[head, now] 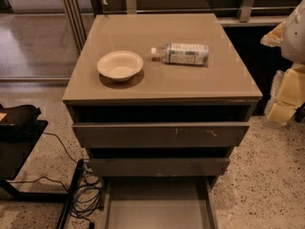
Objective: Place blue plastic bottle into bottom drawer
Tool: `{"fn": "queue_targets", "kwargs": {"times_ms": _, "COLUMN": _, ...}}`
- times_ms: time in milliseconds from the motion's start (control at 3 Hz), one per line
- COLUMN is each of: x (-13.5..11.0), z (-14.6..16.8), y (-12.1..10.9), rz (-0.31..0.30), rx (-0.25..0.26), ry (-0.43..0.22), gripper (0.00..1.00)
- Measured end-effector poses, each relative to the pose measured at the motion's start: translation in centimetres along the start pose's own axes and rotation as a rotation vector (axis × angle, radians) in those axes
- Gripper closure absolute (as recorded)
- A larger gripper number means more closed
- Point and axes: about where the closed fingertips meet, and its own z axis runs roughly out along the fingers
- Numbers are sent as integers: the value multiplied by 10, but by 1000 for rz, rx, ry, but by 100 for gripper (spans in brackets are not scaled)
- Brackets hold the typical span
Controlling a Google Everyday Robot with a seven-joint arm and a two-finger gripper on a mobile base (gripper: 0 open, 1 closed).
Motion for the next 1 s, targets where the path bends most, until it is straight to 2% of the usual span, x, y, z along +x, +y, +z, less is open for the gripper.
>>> {"fn": "queue_targets", "kwargs": {"times_ms": 667, "x": -2, "z": -3, "y": -4, "rz": -12, "rx": 10, "ry": -8, "gripper": 0}}
{"fn": "queue_targets", "kwargs": {"times_ms": 1000, "x": -10, "z": 2, "y": -11, "rz": -45, "rx": 23, "ry": -64, "gripper": 0}}
